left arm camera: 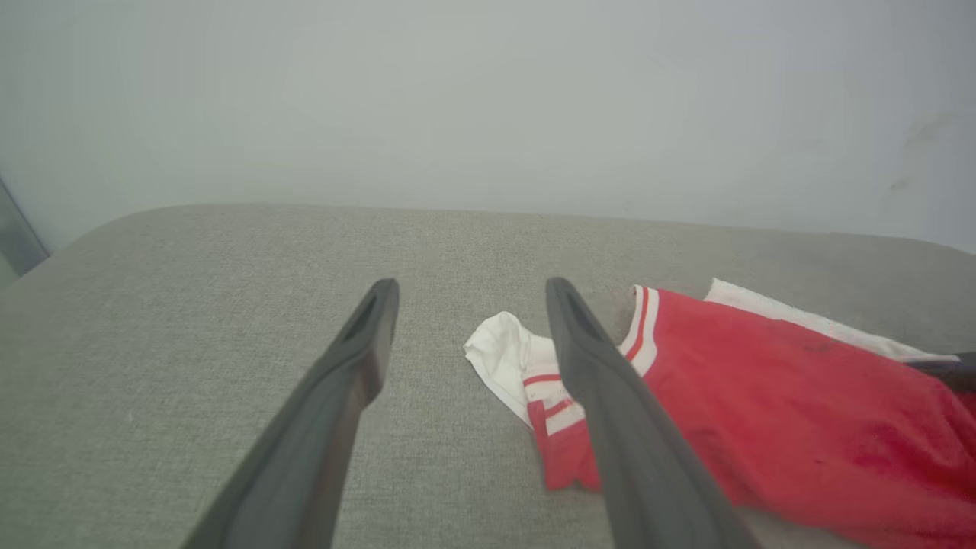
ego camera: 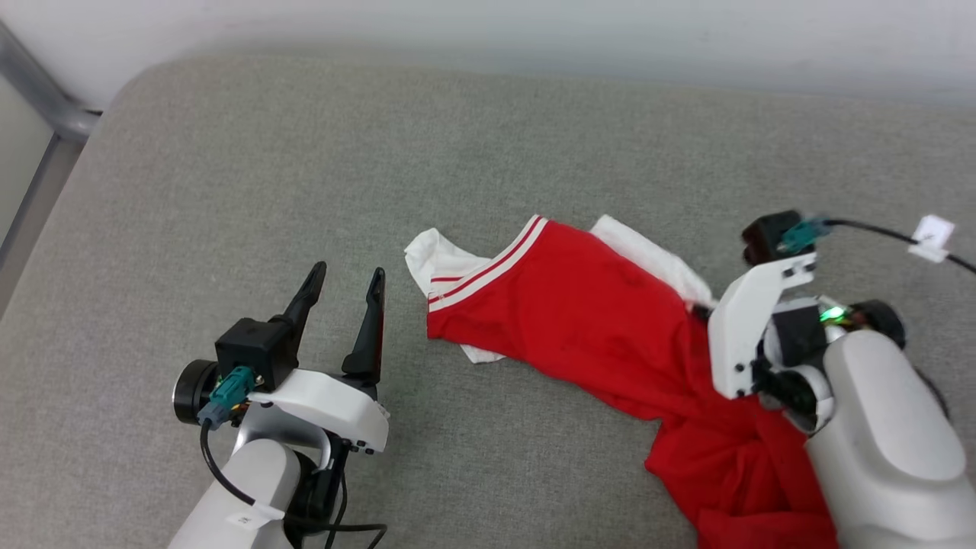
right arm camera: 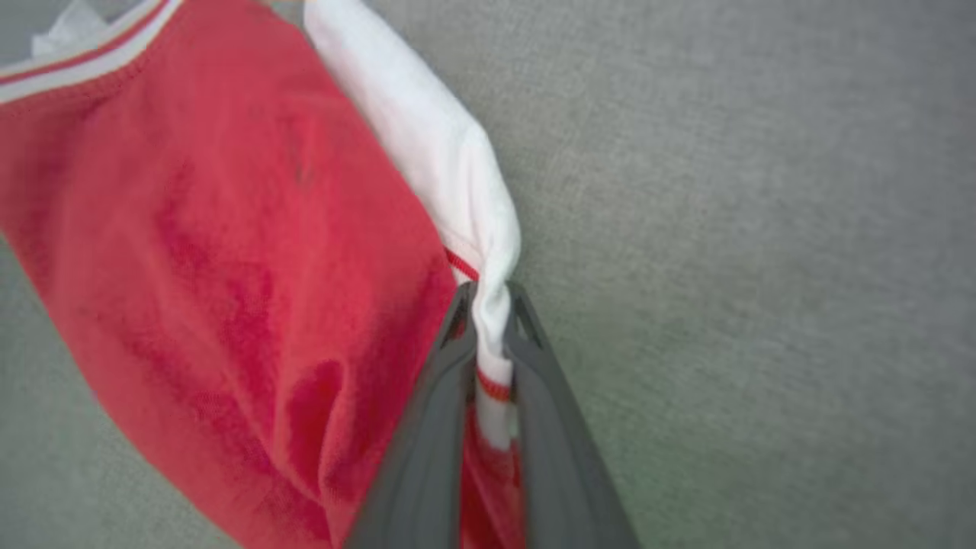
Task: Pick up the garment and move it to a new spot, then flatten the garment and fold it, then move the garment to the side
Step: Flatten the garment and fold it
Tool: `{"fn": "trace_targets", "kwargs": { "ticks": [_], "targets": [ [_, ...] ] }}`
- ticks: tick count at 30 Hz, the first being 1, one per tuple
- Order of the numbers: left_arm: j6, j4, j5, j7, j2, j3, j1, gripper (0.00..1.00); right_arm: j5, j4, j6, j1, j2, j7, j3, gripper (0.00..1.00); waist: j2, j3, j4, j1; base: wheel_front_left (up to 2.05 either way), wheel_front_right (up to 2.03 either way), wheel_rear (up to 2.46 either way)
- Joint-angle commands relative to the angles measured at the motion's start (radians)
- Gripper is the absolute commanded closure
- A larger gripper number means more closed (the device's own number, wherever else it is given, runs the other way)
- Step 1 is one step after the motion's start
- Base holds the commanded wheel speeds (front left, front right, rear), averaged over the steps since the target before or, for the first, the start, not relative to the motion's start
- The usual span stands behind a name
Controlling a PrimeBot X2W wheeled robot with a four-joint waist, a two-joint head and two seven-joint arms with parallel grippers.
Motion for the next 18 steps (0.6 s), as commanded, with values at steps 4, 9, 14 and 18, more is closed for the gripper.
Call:
{"fn": "trace_targets", "kwargs": {
  "ticks": [4, 9, 14, 18],
  "targets": [
    [0.004, 0.007, 0.010, -0.004, 0.003, 0.013, 0.029, 0.00, -0.071, -0.102, -0.001, 0.030, -0.030, -0.142, -0.095, 1.00, -0.0001, -0.055, -0.037, -0.0001, 0.00, 0.00, 0.00],
    [0.006, 0.006, 0.010, -0.004, 0.010, 0.015, 0.049, 0.00, -0.153, -0.213, -0.001, 0.124, -0.013, -0.205, -0.266, 1.00, -0.0001, -0.077, -0.060, -0.0001, 0.00, 0.00, 0.00],
    [0.011, 0.005, 0.003, -0.001, 0.016, 0.014, 0.065, 0.00, -0.208, -0.327, -0.001, 0.288, 0.038, -0.177, -0.422, 1.00, -0.0001, -0.089, -0.083, -0.0001, 0.00, 0.00, 0.00],
    [0.015, 0.005, -0.002, 0.006, 0.019, 0.012, 0.078, 0.00, -0.217, -0.364, -0.001, 0.412, 0.068, -0.153, -0.500, 1.00, -0.0001, -0.097, -0.095, -0.0001, 0.00, 0.00, 0.00]
  ]
}}
